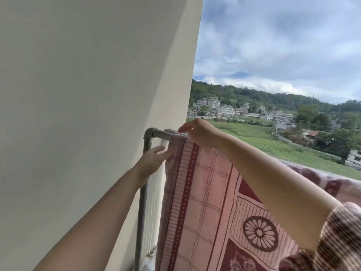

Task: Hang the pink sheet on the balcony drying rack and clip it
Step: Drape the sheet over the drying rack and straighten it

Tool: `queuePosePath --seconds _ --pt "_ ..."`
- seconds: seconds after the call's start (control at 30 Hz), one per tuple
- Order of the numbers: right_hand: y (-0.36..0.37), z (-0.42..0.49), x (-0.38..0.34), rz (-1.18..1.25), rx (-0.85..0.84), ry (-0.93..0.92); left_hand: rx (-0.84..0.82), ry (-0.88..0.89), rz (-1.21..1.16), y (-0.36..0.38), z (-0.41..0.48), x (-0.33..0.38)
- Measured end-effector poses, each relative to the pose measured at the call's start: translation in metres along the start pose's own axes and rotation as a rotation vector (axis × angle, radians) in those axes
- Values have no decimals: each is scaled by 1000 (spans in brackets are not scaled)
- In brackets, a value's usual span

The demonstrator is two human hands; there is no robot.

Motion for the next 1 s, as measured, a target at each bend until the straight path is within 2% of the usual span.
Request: queuePosePath --seconds 0.13,0.2,0.3,0.4,0.6,0.67,0.73,0.9,1.0 --pt "21 16 9 77 -153 159 -67 8 -129 7 1 14" --pt "25 19 16 157 -215 214 26 74 -145 1 4 33" --pt "33 17 32 140 -330 267 233 311 0 -6 0 74" --pt "26 15 43 47 -321 231 358 489 141 0 -18 109" --pt "-34 -1 66 6 -220 173 370 710 207 41 -64 147" --pt "-66 -9 81 13 -144 167 332 804 185 65 -92 159" --pt "-95 -22 98 36 -98 202 208 841 185 97 -120 161" --pt "-113 -71 138 -199 -318 279 -225 773 210 171 -180 123" --pt "-118 -73 139 -222 -270 230 -373 740 210 183 -195 100"
Point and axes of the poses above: each hand's wrist, its own z-axis towards the middle knuckle, its own y-axis out of the palm, x = y × z, the point moved 10 cm from there along z, towards the middle knuckle, and after that the axes turned 15 degrees about x, right-handed, at the moved point
